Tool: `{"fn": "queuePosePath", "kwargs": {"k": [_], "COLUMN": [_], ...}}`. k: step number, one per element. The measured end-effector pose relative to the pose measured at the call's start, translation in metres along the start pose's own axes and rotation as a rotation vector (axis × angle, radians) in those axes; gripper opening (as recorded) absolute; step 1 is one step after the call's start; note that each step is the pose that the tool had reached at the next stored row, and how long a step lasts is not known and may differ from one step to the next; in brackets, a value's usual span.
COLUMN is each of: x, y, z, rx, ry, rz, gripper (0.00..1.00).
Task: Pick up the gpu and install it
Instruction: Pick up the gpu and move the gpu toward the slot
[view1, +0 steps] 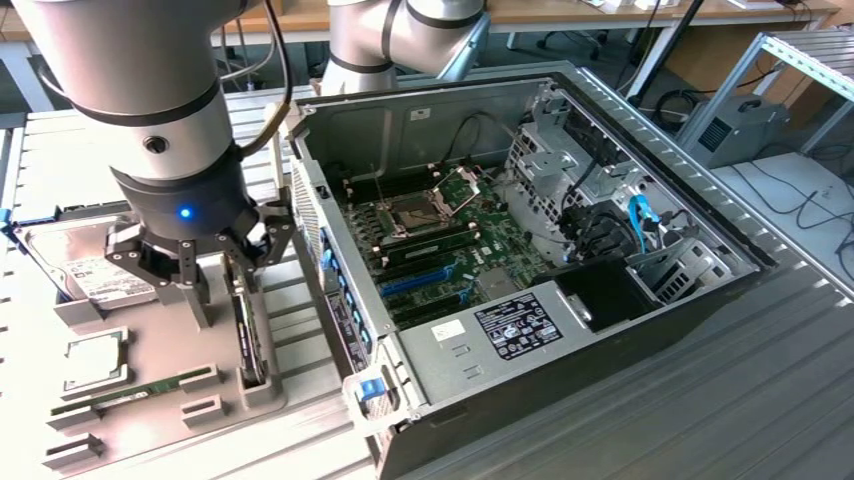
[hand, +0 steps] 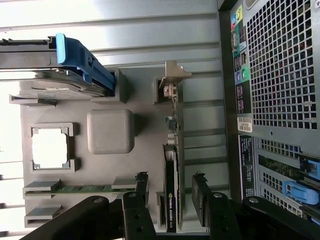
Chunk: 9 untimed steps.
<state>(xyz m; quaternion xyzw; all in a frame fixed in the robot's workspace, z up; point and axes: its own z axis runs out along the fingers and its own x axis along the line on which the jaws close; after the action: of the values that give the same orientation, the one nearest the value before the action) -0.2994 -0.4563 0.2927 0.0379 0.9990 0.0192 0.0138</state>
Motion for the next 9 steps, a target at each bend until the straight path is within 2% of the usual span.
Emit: {"fn": "queuePosePath", "kwargs": {"k": [9], "x": [0.0014], "y": [-0.0002], "z": [0.0020], "rx": [0.0000], "ry": [0.0001], "rz": [0.000], "gripper": [0.48]}}
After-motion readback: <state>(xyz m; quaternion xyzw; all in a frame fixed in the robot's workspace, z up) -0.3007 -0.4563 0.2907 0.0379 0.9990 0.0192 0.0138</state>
